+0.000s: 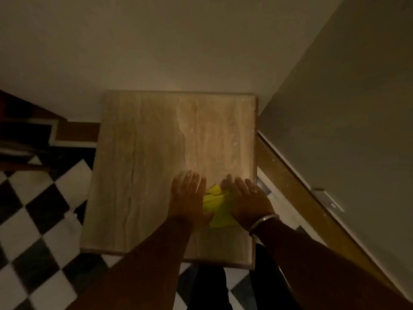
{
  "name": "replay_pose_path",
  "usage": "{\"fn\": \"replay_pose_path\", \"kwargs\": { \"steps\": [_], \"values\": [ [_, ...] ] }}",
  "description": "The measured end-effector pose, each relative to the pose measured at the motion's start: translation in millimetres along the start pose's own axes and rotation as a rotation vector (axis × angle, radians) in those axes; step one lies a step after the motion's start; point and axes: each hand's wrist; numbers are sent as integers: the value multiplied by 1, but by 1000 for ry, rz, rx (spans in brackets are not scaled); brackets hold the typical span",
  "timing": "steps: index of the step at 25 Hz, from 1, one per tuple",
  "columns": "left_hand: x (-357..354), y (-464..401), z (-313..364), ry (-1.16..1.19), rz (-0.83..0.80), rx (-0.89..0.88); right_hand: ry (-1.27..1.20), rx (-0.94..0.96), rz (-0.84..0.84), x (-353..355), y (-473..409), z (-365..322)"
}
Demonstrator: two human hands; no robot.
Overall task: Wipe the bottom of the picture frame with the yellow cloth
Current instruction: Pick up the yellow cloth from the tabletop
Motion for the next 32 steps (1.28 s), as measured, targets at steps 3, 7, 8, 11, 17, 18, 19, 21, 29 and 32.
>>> {"fn": "replay_pose_path", "kwargs": {
  "steps": [3, 7, 8, 11, 17, 18, 19, 21, 29, 32],
  "values": [
    [-52, -7, 5, 25, -8, 69, 33, 122, 6, -48, -20, -4],
    [-75, -22, 9, 104, 50, 69, 11, 50, -3, -71, -30, -14],
    [-69, -28, 11, 144, 74, 62, 2, 28, -29, -68, -31, -17],
    [-33, -35, 17, 386, 19, 37, -12, -13, -181, -44, -33, -15],
    [152, -60, 26, 464, 57, -309, -103, -147, -96, 132, -7, 22],
    [200, -70, 38, 420, 104, -401, -102, -200, -19, 177, 3, 32],
    [244, -77, 52, 386, 163, -477, -101, -258, 56, 219, 14, 43],
    [342, -87, 93, 310, 314, -645, -139, -370, 235, 309, 43, 67],
    [704, 5, 328, 89, 833, -1199, -167, -588, 997, 645, 283, 158],
    [799, 82, 437, 83, 1020, -1396, -145, -618, 1266, 738, 417, 188]
  ]
}}
Point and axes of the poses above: each hand's wrist, its own y-axis away from the middle knuckle, its own x-axis out of the back of the hand, z = x × y, and after that the axes turned 13 degrees about -x, right-handed
